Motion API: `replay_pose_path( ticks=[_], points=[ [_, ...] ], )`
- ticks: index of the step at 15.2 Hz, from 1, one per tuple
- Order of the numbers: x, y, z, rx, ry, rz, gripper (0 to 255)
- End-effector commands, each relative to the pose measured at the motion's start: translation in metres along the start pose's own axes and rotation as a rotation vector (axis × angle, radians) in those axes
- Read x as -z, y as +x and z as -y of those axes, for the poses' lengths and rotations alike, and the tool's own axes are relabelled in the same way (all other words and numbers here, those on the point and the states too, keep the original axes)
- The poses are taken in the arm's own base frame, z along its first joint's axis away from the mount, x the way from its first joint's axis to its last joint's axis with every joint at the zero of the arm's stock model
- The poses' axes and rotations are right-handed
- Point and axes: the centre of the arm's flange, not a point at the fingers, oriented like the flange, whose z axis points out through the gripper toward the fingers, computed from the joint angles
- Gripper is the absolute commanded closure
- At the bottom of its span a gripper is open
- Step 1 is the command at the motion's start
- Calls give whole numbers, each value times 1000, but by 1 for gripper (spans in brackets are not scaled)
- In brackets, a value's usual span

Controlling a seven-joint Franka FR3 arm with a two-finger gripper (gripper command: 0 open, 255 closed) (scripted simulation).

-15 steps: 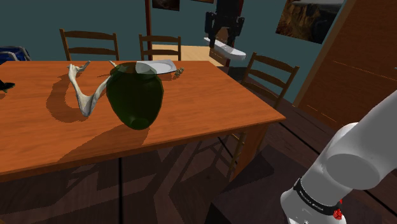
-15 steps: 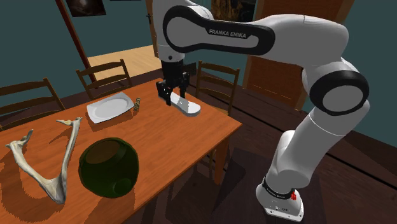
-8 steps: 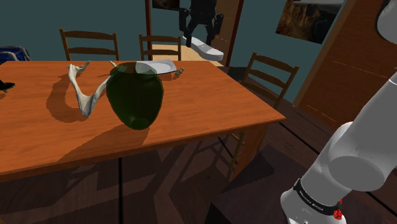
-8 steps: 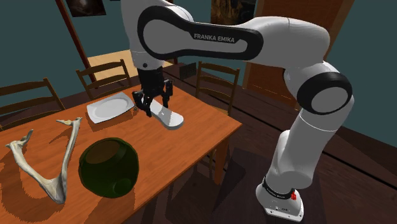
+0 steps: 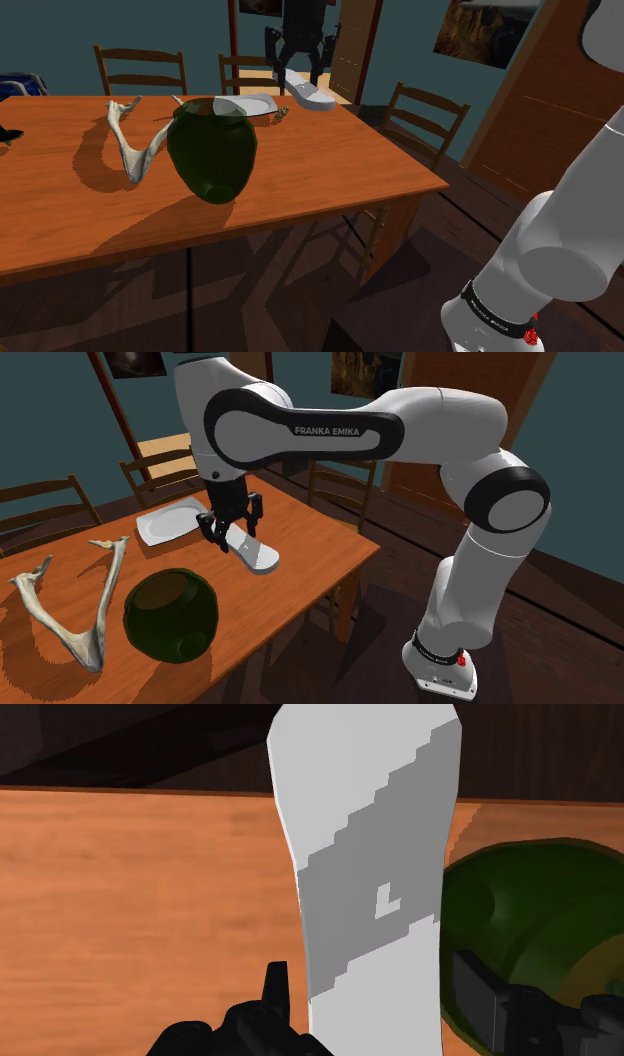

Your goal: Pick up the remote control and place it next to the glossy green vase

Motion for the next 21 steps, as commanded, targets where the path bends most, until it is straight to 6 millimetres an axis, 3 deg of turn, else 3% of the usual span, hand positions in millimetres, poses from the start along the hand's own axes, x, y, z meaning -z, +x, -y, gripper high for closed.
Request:
replay_pose_path(
  ticks=[1,21],
  points=[
    [-11,0,0,0,1,-1,255],
    [-117,1,-2,0,1,-1,255]
  ],
)
